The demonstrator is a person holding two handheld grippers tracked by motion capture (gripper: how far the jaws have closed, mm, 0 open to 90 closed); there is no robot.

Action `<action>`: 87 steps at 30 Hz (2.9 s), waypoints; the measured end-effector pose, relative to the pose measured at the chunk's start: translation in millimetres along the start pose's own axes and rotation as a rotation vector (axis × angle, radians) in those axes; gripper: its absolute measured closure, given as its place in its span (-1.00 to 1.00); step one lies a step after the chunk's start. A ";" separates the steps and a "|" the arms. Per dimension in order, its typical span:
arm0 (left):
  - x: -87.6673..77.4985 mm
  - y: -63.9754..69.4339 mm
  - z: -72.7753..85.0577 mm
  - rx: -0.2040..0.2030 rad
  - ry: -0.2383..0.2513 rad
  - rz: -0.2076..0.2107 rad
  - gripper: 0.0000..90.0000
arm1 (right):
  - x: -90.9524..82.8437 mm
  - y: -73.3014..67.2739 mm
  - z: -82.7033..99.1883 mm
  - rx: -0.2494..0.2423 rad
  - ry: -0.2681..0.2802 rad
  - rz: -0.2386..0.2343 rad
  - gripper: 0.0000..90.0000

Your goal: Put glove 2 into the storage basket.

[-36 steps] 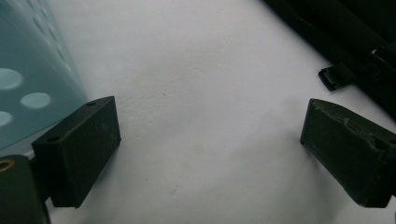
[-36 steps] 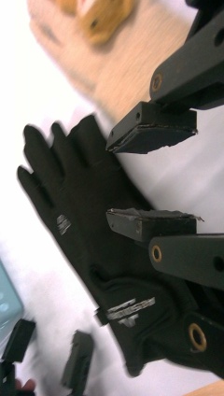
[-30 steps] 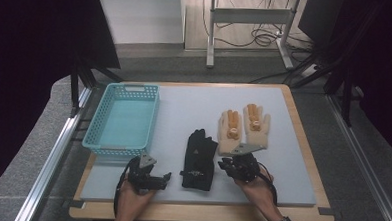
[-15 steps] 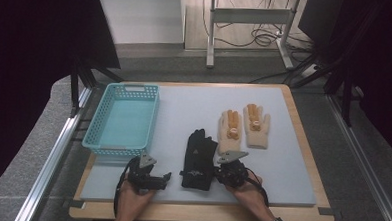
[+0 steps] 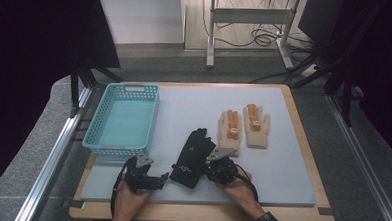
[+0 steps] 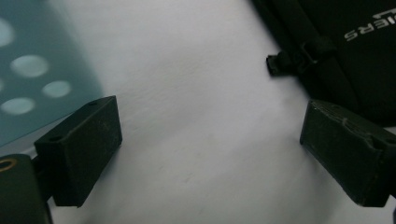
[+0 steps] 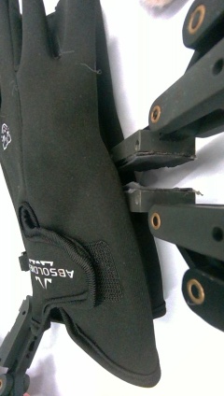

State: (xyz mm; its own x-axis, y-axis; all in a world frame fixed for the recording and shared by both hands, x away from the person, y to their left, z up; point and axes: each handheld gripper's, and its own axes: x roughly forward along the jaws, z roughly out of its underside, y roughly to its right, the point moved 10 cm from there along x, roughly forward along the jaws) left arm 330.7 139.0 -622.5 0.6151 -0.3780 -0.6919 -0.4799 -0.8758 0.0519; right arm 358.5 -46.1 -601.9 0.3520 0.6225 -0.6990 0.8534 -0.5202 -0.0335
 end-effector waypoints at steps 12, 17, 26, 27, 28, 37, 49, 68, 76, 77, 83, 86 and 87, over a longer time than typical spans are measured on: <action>-2.7 -3.4 3.6 0.016 -0.002 0.011 -0.89 | 17.3 -0.3 -15.6 -0.012 0.004 0.010 0.70; -2.0 -3.1 3.3 0.014 0.000 0.007 -0.91 | 20.7 -0.5 -18.4 -0.016 0.004 0.014 0.69; -1.7 -2.8 3.2 0.008 0.002 0.003 -0.91 | 7.5 2.7 -14.3 -0.025 0.011 0.026 0.49; -1.6 -2.8 3.2 0.007 0.002 0.003 -0.91 | 4.0 4.1 -13.3 -0.025 0.013 0.032 0.45; -1.6 -2.8 3.2 0.007 0.002 0.003 -0.91 | 0.3 5.7 -12.4 -0.026 0.016 0.037 0.42; -1.5 -2.7 3.1 0.006 0.002 0.003 -0.91 | -33.8 30.3 8.3 -0.014 0.029 0.101 -0.06; -1.4 -2.7 3.0 0.004 0.003 0.002 -0.91 | -74.9 88.6 58.8 0.065 0.019 0.229 -0.53; -2.8 0.5 2.5 -0.018 -0.007 -0.030 -0.81 | -93.0 119.0 81.6 0.182 0.017 0.296 -0.65; -3.7 -0.6 3.0 -0.008 -0.011 0.000 -0.82 | -92.9 118.7 81.6 0.180 0.018 0.300 -0.65; -3.7 -0.8 2.8 -0.008 -0.019 0.001 -0.81 | -92.9 118.7 81.6 0.179 0.018 0.301 -0.65; -9.4 -1.3 2.2 -0.031 -0.050 0.047 -0.78 | -92.9 118.6 81.6 0.179 0.018 0.302 -0.65; -17.3 0.7 -0.1 -0.049 -0.040 0.075 -0.79 | -92.9 118.7 81.7 0.178 0.018 0.302 -0.65; -18.3 1.3 -0.6 -0.046 -0.039 0.077 -0.80 | -92.9 118.6 81.6 0.179 0.018 0.302 -0.65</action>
State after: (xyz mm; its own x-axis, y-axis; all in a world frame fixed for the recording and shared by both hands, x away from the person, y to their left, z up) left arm 319.2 144.6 -609.3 0.5524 -0.4340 -0.7117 -0.4949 -0.8577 0.1390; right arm 395.7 -213.4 -599.3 0.5865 0.4342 -0.6837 0.6292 -0.7758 0.0470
